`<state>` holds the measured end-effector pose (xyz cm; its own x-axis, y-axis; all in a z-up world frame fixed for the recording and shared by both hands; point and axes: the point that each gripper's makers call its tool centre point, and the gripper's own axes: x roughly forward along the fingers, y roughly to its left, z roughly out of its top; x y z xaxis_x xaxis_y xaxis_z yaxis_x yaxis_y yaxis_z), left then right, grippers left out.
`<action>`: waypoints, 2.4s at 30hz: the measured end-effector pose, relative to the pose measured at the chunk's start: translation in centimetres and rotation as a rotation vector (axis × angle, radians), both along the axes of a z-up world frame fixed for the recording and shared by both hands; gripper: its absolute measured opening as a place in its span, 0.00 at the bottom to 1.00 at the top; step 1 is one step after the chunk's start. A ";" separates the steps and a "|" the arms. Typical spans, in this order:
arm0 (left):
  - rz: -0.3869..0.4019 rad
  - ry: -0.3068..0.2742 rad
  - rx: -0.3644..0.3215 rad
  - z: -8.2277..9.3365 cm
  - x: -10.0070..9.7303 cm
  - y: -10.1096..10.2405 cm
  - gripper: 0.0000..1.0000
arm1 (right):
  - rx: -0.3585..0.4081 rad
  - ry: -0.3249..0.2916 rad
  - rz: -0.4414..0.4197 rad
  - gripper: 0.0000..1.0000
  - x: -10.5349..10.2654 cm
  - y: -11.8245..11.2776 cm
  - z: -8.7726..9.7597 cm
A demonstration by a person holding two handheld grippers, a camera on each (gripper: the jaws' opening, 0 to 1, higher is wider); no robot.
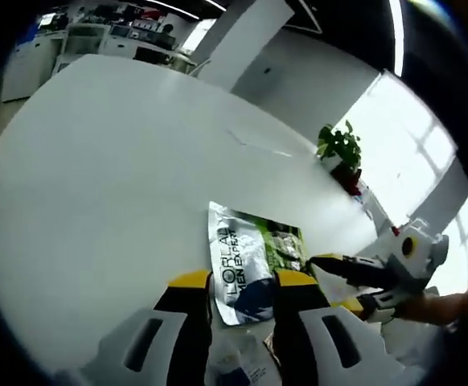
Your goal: Arrange the skincare products in the storage area until every visible bottle or jar stands upright without overlapping.
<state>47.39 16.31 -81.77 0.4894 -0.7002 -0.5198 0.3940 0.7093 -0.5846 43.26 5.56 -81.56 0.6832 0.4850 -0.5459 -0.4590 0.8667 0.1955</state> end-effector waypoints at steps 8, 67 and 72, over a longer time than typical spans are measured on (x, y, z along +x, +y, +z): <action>-0.064 0.010 -0.037 0.4 -0.6 -1.9 0.22 | 0.007 -0.001 0.001 0.61 0.1 0.2 -0.3; -0.322 -0.234 0.267 5.1 -4.4 -8.0 0.01 | -0.112 -0.117 0.257 0.58 -10.3 -2.2 7.6; -0.318 -0.251 0.276 5.8 -4.9 -7.9 0.01 | -0.103 -0.115 0.266 0.56 -10.8 -2.6 7.8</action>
<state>42.46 8.41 -75.96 0.4072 -0.6879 -0.6008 0.7209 0.6460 -0.2511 32.46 2.96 -73.76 0.5999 0.6009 -0.5282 -0.6862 0.7259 0.0464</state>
